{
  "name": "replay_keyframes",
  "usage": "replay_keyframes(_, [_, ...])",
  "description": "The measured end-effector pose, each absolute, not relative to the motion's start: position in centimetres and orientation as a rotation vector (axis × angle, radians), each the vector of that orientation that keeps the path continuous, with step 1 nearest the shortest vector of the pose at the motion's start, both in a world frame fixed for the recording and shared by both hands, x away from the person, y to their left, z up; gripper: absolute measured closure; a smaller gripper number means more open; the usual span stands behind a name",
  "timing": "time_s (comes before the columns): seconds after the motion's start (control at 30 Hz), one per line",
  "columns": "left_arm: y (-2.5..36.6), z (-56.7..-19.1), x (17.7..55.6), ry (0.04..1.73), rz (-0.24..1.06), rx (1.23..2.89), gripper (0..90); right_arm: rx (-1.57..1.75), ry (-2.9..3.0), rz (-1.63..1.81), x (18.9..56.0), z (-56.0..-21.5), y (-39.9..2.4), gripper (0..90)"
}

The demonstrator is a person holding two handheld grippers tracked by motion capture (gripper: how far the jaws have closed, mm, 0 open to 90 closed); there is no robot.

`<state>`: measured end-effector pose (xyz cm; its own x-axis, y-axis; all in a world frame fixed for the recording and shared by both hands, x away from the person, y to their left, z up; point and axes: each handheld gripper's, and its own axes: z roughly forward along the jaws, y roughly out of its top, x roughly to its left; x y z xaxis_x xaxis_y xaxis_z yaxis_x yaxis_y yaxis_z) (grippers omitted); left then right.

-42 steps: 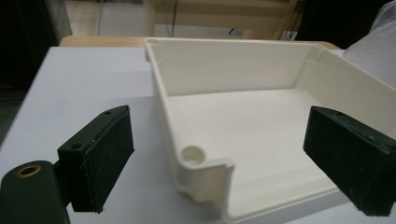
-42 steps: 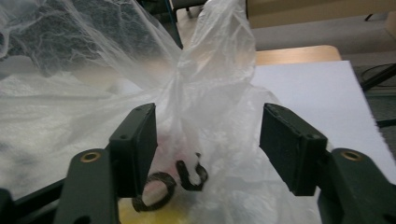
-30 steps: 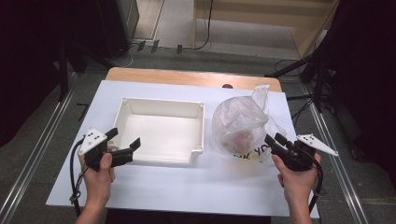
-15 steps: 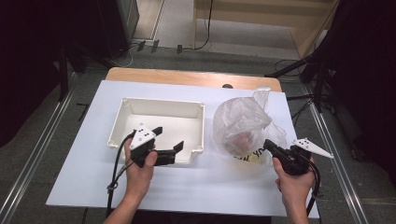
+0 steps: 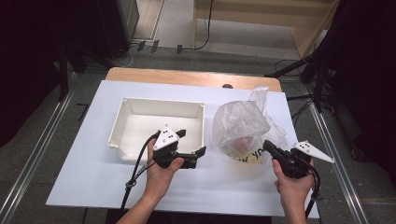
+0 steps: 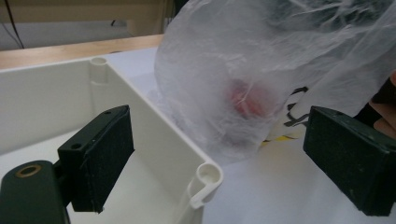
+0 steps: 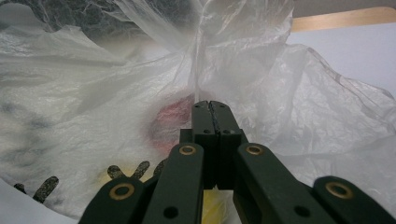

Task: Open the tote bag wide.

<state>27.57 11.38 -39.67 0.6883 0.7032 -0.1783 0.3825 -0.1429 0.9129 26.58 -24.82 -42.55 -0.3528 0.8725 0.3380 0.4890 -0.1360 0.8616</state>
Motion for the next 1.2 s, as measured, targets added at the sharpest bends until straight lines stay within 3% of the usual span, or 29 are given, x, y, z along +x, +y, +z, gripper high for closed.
replay_keyframes(0.2, [9.2, -38.8, 27.0, 0.798, 0.345, 1.782, 9.4, 1.499, 1.802, 1.489, 26.5, -42.6, -24.3, 90.0])
replay_keyframes(0.4, [7.5, -37.7, 26.4, 0.735, 0.350, 1.756, 17.2, 1.462, 1.846, 1.475, 26.6, -42.9, -23.7, 90.0])
replay_keyframes(0.57, [7.1, -37.3, 26.4, 0.670, 0.325, 1.718, 34.4, 1.437, 1.884, 1.444, 26.6, -43.2, -23.3, 90.0])
replay_keyframes(0.63, [7.0, -37.4, 26.4, 0.668, 0.325, 1.720, 46.0, 1.435, 1.894, 1.440, 26.6, -43.3, -23.2, 90.0])
replay_keyframes(0.67, [7.0, -37.5, 26.6, 0.674, 0.329, 1.732, 46.0, 1.433, 1.900, 1.437, 26.7, -43.4, -23.2, 90.0])
replay_keyframes(0.7, [7.0, -37.7, 26.9, 0.694, 0.322, 1.744, 60.5, 1.439, 1.909, 1.435, 26.8, -43.5, -23.2, 90.0])
replay_keyframes(0.8, [7.2, -38.2, 27.6, 0.713, 0.253, 1.748, 74.6, 1.444, 1.919, 1.424, 26.8, -43.8, -23.3, 90.0])
replay_keyframes(1.0, [7.1, -39.0, 28.1, 0.715, 0.223, 1.783, 88.3, 1.455, 1.938, 1.397, 26.9, -44.2, -23.4, 90.0])
replay_keyframes(1.2, [6.7, -40.6, 28.4, 0.743, 0.172, 1.813, 89.8, 1.389, 1.841, 1.442, 26.5, -43.0, -23.4, 60.1])
